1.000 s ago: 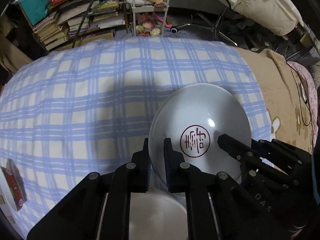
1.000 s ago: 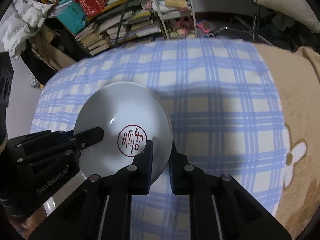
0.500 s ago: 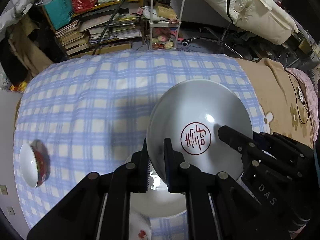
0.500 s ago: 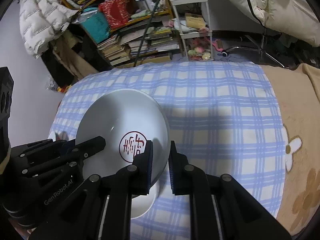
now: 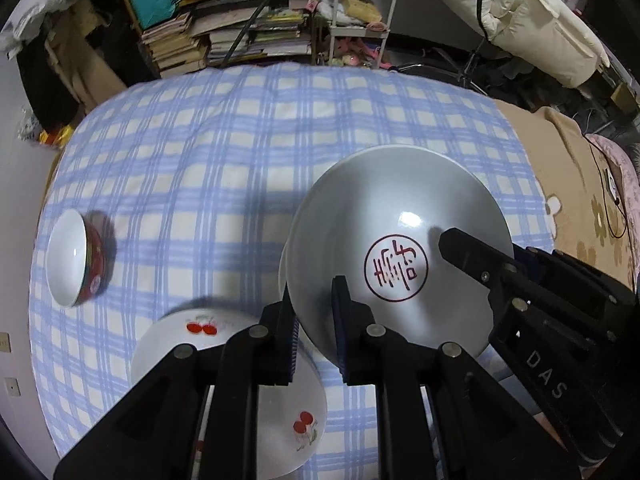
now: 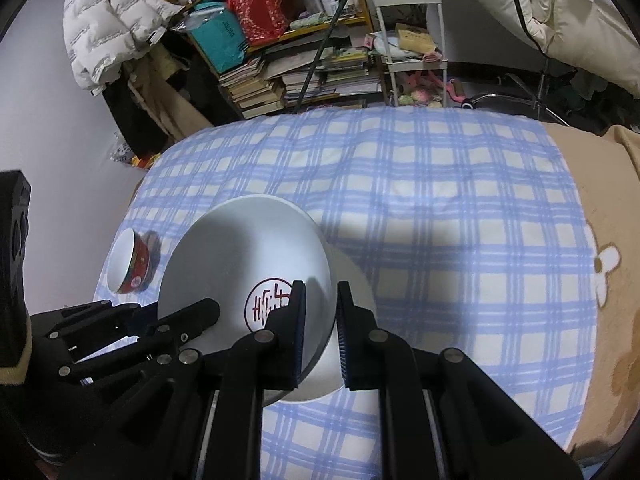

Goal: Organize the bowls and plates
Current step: 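Lift the logo bowl with both grippers and carry it over the large bowl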

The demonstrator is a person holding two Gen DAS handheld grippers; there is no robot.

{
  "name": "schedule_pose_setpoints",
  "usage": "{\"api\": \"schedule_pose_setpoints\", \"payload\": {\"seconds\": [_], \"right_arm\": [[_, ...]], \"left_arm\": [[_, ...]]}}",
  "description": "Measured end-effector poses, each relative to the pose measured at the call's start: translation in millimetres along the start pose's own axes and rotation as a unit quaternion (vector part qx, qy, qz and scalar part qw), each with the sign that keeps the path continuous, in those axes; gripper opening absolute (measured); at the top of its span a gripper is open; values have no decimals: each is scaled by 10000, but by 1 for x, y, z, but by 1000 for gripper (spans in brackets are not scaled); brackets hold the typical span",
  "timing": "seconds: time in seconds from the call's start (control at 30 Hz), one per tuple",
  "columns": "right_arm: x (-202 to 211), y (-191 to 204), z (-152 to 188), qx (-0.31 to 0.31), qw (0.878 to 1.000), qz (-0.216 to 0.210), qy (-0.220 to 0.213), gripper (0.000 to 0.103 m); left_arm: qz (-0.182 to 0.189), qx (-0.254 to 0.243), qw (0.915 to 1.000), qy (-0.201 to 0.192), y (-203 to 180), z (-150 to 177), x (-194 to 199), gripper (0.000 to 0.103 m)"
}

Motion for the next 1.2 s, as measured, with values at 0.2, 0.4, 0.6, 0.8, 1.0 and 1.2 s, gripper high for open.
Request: {"api": "schedule_pose_setpoints", "payload": {"seconds": [0.2,0.4,0.6,0.8,1.0,1.2], "right_arm": [[-16,-1,18,-91,9997,-136,205,16],[-25,-4,20,-74,9996,-63,269,16],[-35,3,22,127,9992,77,369,16],[-45,3,22,83,9984,-22,561,16],[-52,5,21,194,9979,113,609,16],[-57,0,17,164,9978,180,613,16]], "left_arm": [[-23,132,9999,20,3,12,-9,15],[2,185,9998,16,3,14,-16,15],[-38,249,9996,101,10,14,-25,15],[-4,298,9995,117,16,13,-30,15],[28,333,9993,154,19,8,-38,15],[96,426,9988,236,21,7,-49,15]]}}
Point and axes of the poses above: each gripper's, at about its wrist camera, not at the fingertips, and x roughly against the way its jaws point, y to its left, z to its underside, the point moved 1 cm from there along -x, roughly the way its jaws point, and after that the axes turned 12 degrees about z, right-handed, at the moved point
